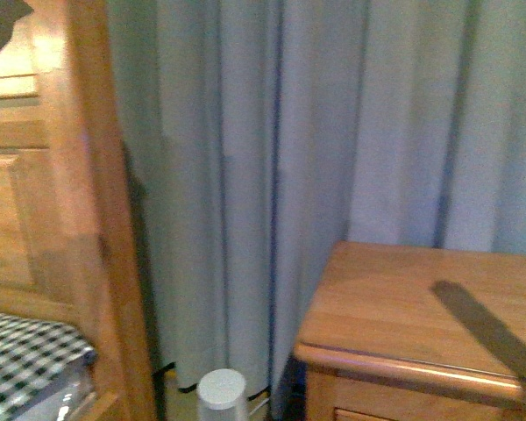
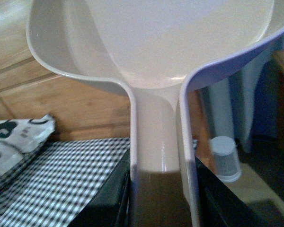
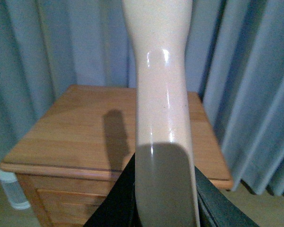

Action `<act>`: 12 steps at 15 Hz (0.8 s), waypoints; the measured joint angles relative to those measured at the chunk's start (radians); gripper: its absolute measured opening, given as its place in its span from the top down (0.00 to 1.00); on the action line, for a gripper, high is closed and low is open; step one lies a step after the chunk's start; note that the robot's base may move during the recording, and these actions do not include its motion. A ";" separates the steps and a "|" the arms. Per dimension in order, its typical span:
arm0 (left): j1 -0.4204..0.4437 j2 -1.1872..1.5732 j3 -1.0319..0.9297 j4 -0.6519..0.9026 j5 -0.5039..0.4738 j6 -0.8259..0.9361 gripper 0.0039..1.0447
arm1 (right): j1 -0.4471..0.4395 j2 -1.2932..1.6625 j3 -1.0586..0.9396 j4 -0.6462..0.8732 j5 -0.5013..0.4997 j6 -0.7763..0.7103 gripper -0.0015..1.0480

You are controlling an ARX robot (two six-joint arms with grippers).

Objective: Clean up trash

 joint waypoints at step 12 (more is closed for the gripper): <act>0.001 -0.001 -0.001 -0.001 0.002 0.000 0.74 | -0.001 -0.001 0.000 0.000 0.007 0.000 0.82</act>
